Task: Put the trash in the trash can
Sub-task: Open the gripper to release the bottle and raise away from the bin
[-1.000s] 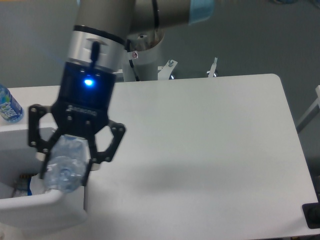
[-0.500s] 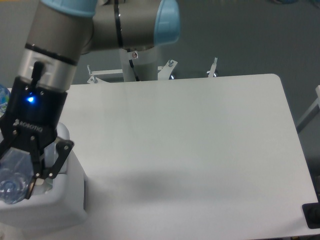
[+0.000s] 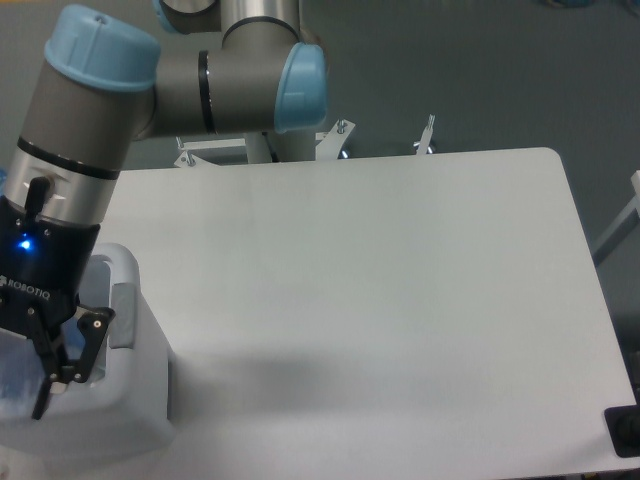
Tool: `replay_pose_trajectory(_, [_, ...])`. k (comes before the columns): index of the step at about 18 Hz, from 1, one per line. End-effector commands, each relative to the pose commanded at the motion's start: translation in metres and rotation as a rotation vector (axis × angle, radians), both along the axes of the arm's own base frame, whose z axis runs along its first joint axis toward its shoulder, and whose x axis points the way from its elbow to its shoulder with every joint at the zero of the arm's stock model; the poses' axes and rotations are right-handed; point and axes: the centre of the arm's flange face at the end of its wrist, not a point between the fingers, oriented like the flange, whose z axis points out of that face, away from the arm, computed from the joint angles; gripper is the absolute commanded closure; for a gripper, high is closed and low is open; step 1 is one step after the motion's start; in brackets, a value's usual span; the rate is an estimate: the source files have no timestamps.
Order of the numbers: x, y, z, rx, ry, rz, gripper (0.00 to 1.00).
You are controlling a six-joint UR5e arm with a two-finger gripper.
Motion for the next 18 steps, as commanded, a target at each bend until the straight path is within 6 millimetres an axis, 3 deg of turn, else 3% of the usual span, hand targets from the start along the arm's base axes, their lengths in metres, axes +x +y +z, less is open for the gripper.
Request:
replay_pose_trajectory(4, [-0.021, -0.016, 0.006, -0.026, 0.064, 0.086, 0.00])
replay_pose_trajectory(8, [-0.059, -0.045, 0.015, -0.169, 0.385, 0.315, 0.00])
replay_pose_trajectory(11, [-0.092, -0.063, 0.015, -0.272, 0.498, 0.408, 0.00])
replay_pose_trajectory(13, [-0.103, -0.072, 0.008, -0.400, 0.568, 0.341, 0.00])
replay_pose_trajectory(18, [-0.129, -0.129, 0.002, -0.740, 0.709, 0.059, 0.00])
